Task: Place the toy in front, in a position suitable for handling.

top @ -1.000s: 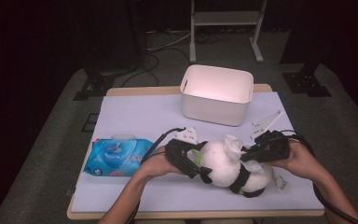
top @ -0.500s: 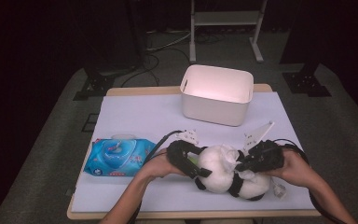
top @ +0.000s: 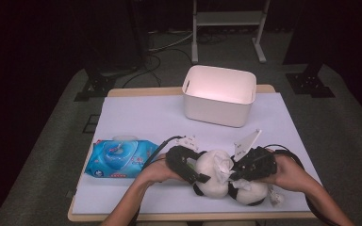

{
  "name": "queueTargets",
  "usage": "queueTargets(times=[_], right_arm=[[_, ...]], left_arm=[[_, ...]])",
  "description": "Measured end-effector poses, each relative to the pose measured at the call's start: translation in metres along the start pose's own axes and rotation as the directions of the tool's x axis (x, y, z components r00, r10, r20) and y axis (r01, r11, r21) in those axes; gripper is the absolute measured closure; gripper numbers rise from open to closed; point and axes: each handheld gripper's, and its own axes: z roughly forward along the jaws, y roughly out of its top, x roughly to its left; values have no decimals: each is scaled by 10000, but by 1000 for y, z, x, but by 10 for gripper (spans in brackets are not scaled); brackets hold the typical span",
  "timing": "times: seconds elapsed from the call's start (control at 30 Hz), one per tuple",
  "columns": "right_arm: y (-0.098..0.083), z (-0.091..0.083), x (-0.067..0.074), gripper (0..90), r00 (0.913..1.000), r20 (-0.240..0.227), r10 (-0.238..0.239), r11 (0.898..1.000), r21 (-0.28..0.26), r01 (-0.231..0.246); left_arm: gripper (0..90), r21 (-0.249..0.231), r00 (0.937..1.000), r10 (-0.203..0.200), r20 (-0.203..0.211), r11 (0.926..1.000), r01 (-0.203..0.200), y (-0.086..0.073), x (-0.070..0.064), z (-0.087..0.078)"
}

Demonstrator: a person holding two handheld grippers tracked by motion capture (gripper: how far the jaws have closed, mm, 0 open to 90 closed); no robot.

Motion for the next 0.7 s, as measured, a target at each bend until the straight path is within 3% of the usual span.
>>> queueTargets(times=[0.23,0.5,0.7], right_arm=[[4,-9,-6,860,9991,425,-46,10000,-21,47],[-1,-21,-23,858,9958,810,430,9989,-219,-414],[-4,-15,-18,860,9962,789,375,9992,-184,-361]], left_arm=[[132,-15,9999,7,-110,10000,-7,-2,-2,-1],[131,19,9998,132,-117,9999,-132,-2,-4,-2],[86,40,10000,2,-34,10000,-2,-2,-1,-3]])
